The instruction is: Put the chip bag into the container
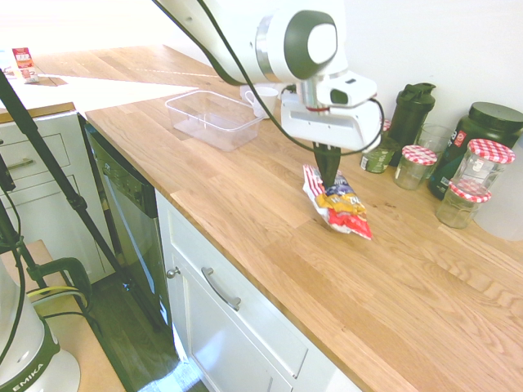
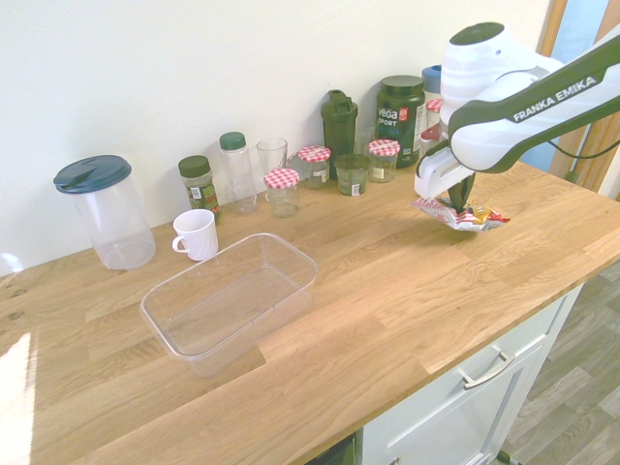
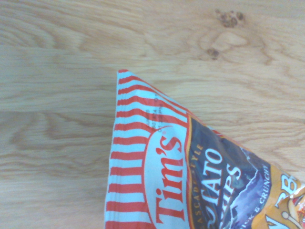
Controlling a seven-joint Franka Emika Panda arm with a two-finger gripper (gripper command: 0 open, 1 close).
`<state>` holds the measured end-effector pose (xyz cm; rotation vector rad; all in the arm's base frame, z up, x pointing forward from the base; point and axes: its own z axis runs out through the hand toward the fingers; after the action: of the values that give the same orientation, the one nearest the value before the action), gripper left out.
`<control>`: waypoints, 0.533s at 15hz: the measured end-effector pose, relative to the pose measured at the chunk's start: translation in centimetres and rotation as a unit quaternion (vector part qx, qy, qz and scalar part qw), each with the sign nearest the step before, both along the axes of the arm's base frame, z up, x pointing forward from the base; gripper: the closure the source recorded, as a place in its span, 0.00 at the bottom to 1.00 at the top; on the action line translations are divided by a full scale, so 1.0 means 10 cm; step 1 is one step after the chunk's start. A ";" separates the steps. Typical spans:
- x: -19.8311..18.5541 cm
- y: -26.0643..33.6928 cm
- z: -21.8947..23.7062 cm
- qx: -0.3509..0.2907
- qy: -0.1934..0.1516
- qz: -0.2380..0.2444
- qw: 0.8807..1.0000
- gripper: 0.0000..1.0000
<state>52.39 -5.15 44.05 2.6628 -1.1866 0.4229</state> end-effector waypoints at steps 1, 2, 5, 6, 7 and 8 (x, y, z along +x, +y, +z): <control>-0.05 0.20 0.14 -0.002 -0.004 0.006 1.000 1.00; -0.09 0.42 0.24 -0.005 -0.007 0.011 1.000 1.00; -0.19 1.32 0.48 -0.017 -0.014 0.028 0.999 1.00; -0.24 1.70 0.58 -0.024 -0.018 0.035 0.999 1.00; -0.30 2.10 0.66 -0.032 -0.021 0.040 0.998 1.00; -0.34 2.50 0.75 -0.041 -0.025 0.045 0.998 1.00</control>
<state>48.95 19.85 51.50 2.6566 -1.0409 0.5429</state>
